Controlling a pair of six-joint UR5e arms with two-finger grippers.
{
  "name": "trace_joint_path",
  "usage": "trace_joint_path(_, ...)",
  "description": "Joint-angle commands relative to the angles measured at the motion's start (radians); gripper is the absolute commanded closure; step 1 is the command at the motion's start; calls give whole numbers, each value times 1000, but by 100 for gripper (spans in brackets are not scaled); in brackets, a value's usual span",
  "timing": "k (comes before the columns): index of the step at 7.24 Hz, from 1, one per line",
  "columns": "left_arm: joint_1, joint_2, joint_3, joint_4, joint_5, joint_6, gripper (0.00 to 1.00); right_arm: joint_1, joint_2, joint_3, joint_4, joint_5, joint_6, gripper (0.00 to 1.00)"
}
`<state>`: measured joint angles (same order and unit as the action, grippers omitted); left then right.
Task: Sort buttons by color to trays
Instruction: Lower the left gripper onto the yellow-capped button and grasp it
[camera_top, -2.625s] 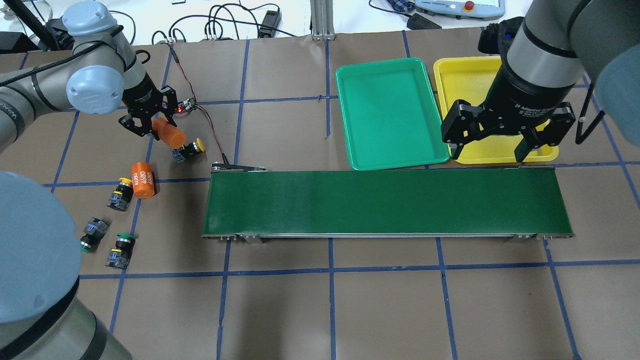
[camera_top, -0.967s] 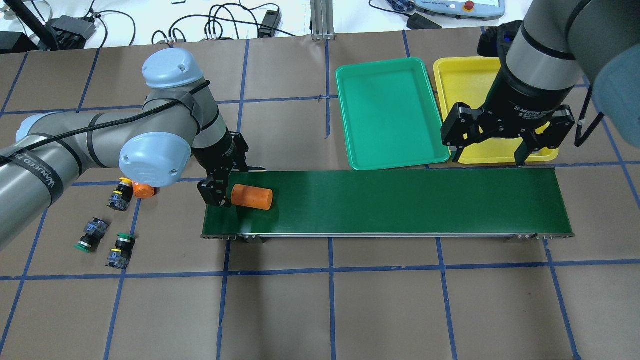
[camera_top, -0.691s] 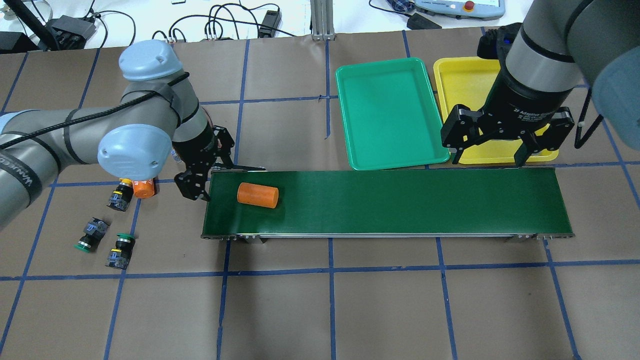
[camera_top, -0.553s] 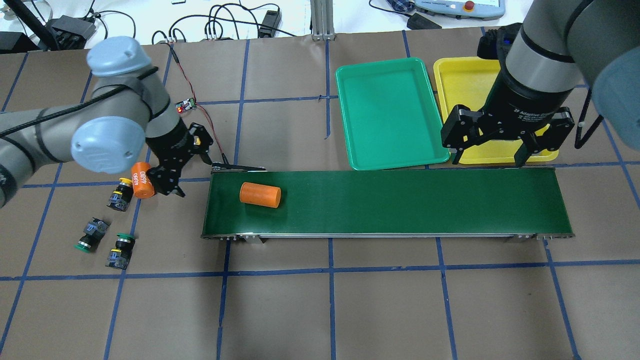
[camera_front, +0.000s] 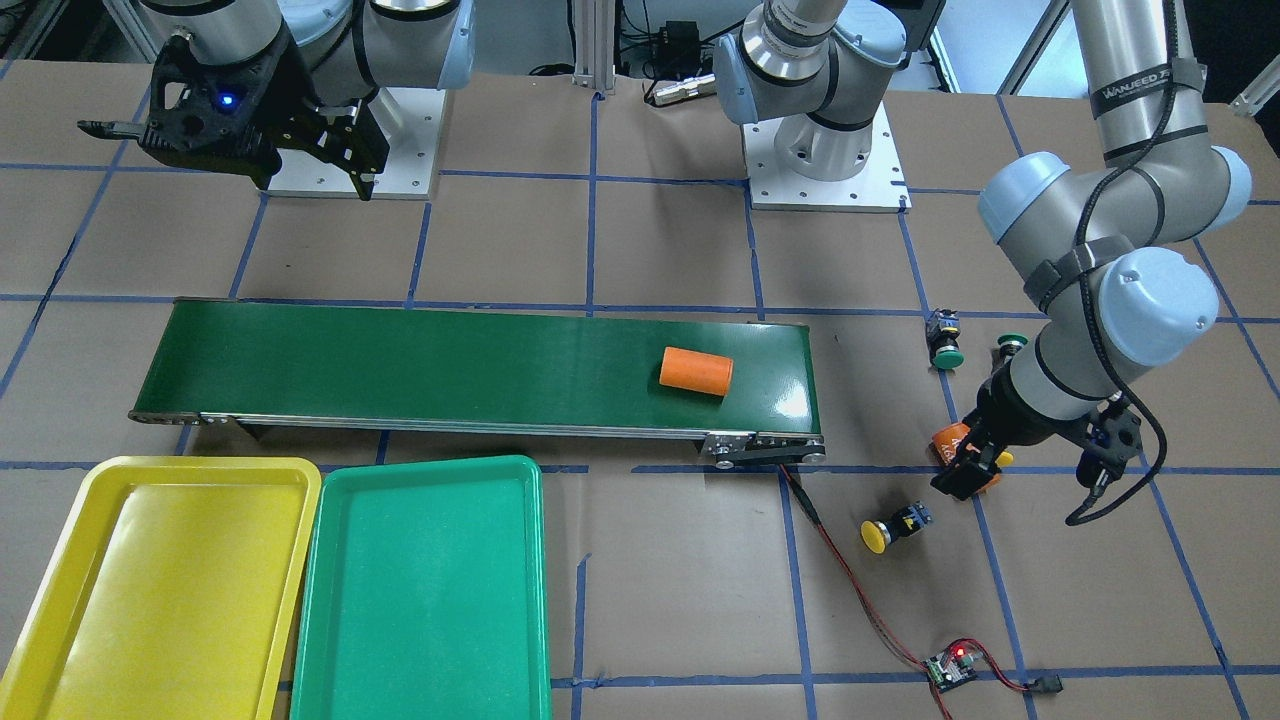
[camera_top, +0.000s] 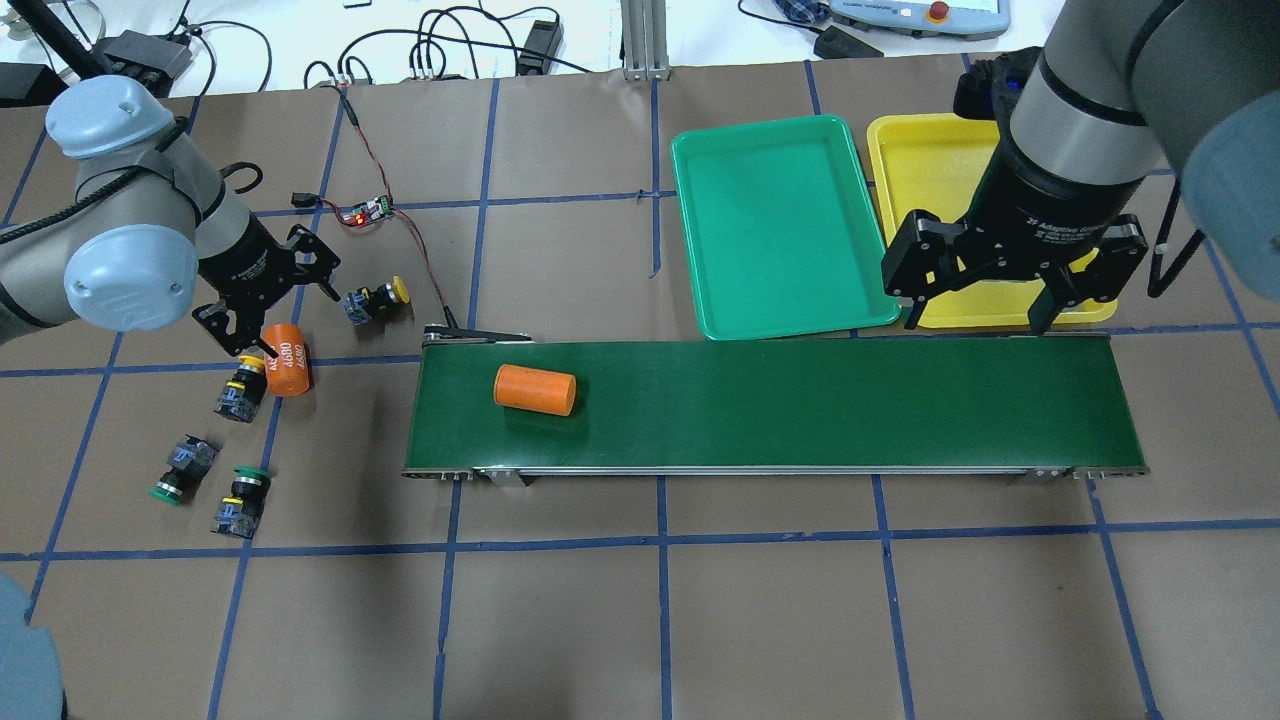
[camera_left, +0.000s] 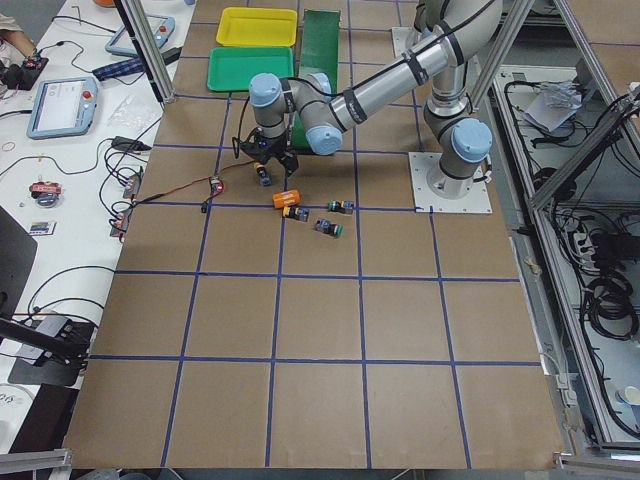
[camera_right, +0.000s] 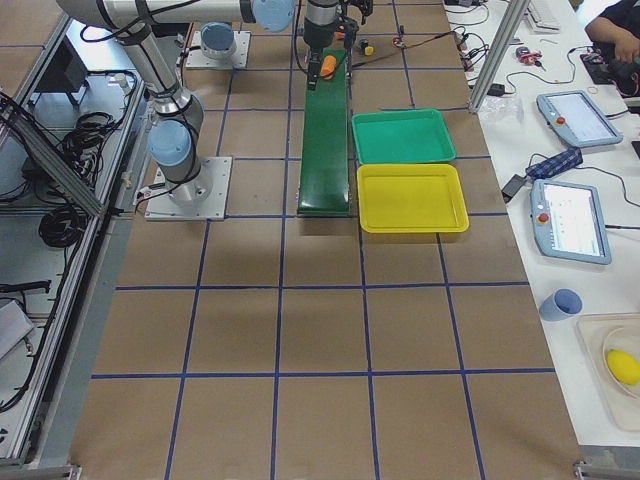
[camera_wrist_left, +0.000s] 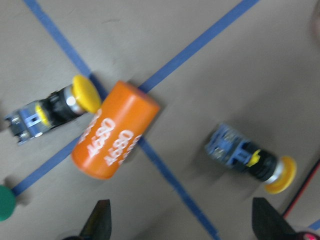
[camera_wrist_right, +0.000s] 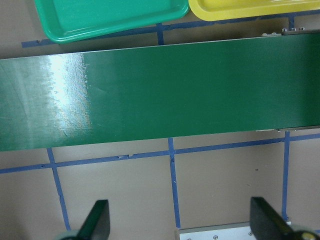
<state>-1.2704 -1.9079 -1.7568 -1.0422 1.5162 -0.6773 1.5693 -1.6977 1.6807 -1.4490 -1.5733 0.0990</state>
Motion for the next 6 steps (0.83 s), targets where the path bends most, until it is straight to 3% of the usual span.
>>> trace_joint_path(1, -4, -75, 77, 1, -57, -158, 0, 0, 0, 2, -1, 1, -1, 0)
trace_joint_path(3, -10, -158, 68, 34, -56, -191, 0, 0, 0, 2, -4, 1, -1, 0)
trace_joint_path(6, -41, -197, 73, 80, -48, -245, 0, 0, 0, 2, -4, 1, -1, 0)
